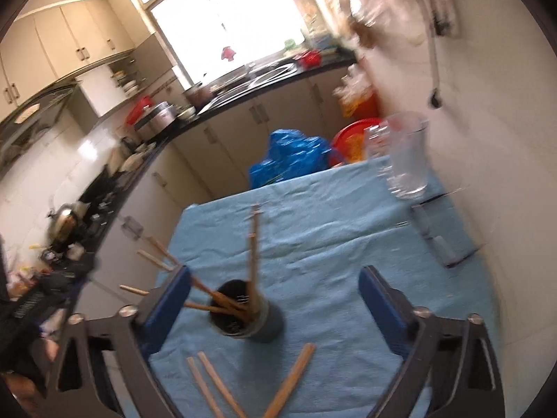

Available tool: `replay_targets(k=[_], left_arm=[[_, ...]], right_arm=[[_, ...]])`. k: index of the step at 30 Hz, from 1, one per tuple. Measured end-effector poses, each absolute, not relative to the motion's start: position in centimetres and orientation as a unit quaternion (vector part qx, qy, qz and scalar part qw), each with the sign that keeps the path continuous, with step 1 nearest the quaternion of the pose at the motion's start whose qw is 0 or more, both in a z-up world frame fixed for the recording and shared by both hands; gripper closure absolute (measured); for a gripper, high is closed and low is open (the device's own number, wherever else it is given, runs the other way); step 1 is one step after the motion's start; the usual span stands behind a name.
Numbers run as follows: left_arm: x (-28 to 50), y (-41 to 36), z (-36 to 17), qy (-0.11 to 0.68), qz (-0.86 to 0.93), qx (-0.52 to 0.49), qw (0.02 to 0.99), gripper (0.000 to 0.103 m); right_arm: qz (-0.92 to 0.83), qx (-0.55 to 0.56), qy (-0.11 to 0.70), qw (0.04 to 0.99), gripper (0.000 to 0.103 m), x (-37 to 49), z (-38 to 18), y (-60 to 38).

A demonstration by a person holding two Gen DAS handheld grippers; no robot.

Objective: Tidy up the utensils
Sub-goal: 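Open the right tool and withdraw it from the holder over the chopsticks, then lower the right tool onto a loose chopstick and close its fingers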

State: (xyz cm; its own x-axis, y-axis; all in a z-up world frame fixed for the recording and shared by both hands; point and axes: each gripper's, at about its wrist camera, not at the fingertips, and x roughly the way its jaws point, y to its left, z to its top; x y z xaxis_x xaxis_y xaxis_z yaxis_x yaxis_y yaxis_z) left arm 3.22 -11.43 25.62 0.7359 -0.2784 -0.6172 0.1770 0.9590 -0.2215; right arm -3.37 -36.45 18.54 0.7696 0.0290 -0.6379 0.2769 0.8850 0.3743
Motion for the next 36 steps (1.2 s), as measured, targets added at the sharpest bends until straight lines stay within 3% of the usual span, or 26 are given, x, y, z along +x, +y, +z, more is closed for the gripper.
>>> replay_targets(k=[2,7,21,31,33,36], left_arm=[[2.0,-10.1,25.8,0.32,-0.095,-0.078,0.939,0.007],[0.3,-6.6,23.8,0.322,-0.048,-0.092,0.941,0.003],[-1.6,-0.7,9.6,0.525,0.012,-0.149,0.838,0.003],[-0.2,-3.4,5.0,0.614,-0.006,-0.171,0.771,0.003],[0.0,-4.2,4.6,0.624,-0.013,-0.162,0.764,0.005],[0.4,-5.4,4.4,0.63,-0.018,-0.146,0.762,0.016]], right_arm=[[-0.093,0.221,0.342,0.908,0.0,-4.1,18.2,-36.9],[-0.076,0.236,0.41,0.878,0.0,-4.8,14.1,-37.7],[-0.046,0.304,0.509,0.804,0.0,-6.4,6.2,-35.9],[-0.048,0.339,0.577,0.742,0.0,-5.9,2.1,-34.1],[-0.054,0.347,0.585,0.731,0.0,-5.7,1.8,-34.2],[-0.062,0.374,0.589,0.714,0.004,-5.4,1.3,-34.4]])
